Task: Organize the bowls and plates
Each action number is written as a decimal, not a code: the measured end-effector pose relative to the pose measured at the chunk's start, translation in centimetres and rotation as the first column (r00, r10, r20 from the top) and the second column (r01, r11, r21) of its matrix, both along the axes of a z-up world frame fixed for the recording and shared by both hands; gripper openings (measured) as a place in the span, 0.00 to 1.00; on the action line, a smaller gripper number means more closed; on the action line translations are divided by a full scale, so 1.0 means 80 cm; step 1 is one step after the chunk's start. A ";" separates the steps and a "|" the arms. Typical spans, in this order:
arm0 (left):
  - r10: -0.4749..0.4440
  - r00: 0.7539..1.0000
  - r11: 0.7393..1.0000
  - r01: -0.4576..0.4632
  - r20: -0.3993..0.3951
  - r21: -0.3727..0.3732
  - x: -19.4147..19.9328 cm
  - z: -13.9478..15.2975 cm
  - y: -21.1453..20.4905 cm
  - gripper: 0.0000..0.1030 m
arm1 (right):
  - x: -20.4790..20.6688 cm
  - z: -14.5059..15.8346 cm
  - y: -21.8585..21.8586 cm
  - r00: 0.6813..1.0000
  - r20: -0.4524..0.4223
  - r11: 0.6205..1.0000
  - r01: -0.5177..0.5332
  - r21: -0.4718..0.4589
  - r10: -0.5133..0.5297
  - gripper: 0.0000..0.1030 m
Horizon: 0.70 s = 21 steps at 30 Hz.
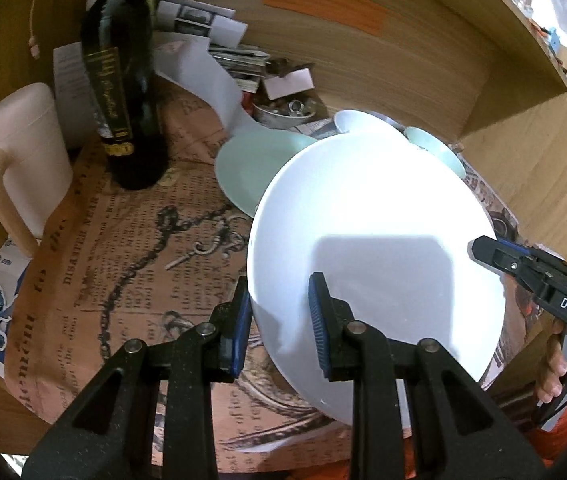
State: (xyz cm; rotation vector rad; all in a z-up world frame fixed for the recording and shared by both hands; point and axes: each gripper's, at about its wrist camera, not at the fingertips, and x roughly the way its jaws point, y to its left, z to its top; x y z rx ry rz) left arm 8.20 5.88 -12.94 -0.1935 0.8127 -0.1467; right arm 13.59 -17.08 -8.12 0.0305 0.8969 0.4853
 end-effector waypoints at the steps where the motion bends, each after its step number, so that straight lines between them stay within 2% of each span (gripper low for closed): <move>1: -0.004 1.000 1.000 0.004 -0.001 0.002 0.000 0.000 -0.004 0.26 | -0.001 -0.001 -0.004 1.000 -0.002 1.000 0.003 0.000 -0.003 0.26; 21: -0.037 0.997 0.998 0.041 -0.062 0.053 -0.023 -0.019 -0.066 0.26 | -0.025 -0.029 -0.056 0.997 -0.074 1.000 0.024 -0.009 -0.025 0.26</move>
